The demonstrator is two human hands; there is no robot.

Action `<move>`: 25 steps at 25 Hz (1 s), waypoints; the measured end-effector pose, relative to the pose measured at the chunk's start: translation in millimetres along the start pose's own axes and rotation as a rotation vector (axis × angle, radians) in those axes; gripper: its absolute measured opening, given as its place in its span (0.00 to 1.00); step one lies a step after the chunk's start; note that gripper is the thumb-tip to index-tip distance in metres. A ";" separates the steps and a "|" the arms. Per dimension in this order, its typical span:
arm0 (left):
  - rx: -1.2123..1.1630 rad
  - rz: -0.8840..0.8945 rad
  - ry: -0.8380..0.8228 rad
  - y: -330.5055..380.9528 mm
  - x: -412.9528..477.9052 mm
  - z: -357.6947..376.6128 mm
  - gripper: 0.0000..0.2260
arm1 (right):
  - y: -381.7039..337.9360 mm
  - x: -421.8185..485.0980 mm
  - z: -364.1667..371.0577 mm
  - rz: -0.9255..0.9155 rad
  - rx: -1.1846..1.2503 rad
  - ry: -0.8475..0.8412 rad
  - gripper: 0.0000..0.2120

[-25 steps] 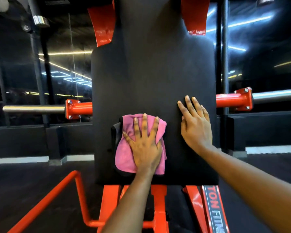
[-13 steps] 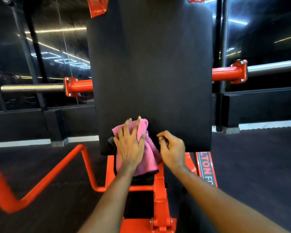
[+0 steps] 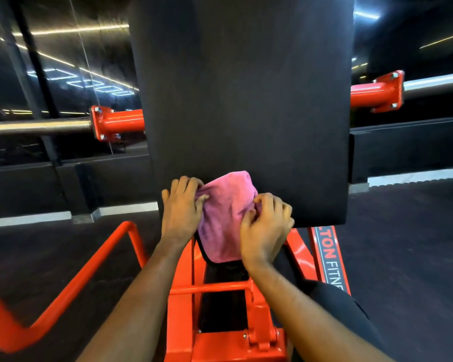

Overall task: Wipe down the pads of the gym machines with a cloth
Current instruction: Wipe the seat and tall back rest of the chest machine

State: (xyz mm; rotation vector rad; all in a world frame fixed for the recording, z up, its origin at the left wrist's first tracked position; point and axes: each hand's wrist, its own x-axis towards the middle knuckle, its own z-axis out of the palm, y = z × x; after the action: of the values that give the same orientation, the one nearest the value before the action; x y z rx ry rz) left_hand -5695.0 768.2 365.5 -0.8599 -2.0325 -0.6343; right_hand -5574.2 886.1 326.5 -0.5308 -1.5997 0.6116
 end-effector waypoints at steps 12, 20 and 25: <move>-0.136 0.054 0.240 -13.4 0.1 -3.7 0.19 | 22.5 -37.2 89.0 -0.159 -0.327 -0.137 0.36; -0.013 -0.113 0.137 11.9 -15.6 14.6 0.26 | 104.0 43.1 15.1 0.122 -0.293 0.207 0.22; 0.023 -0.136 0.093 9.5 -17.5 16.9 0.29 | 72.1 119.5 -17.5 0.212 -0.082 0.304 0.27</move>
State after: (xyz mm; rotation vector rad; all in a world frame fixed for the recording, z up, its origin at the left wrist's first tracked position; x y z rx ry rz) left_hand -5688.5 779.8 343.0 -0.6700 -2.0218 -0.7117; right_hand -5571.1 1020.0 369.5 -0.8218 -1.2940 0.5928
